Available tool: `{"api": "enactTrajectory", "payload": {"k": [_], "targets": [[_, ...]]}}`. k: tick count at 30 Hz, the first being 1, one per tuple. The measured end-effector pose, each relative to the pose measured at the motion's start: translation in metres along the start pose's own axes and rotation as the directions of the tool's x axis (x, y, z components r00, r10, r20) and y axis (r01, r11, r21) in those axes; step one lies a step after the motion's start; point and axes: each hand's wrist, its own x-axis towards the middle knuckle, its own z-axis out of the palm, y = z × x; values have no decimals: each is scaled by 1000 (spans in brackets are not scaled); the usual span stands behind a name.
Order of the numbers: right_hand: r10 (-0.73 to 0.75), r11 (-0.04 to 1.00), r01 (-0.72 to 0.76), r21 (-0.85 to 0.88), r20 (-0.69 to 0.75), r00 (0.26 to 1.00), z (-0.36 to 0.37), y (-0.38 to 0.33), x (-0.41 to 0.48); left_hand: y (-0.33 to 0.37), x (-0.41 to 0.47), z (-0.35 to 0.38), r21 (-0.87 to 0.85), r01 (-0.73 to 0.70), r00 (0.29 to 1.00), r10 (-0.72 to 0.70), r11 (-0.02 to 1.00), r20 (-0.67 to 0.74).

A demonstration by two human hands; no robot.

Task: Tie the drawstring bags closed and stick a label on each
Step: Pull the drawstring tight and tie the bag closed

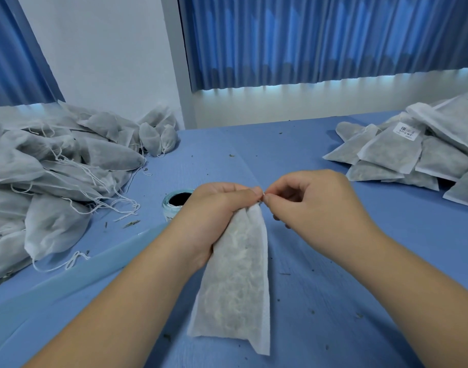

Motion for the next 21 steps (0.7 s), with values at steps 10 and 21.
{"api": "enactTrajectory", "payload": {"k": [10, 21], "targets": [[249, 761, -325, 561, 209, 946, -23, 2, 12, 1, 0, -6, 256, -68, 997, 59, 964, 45], [27, 302, -446, 842, 460, 887, -13, -2, 6, 1, 1, -1, 355, -197, 977, 213, 914, -5]]}}
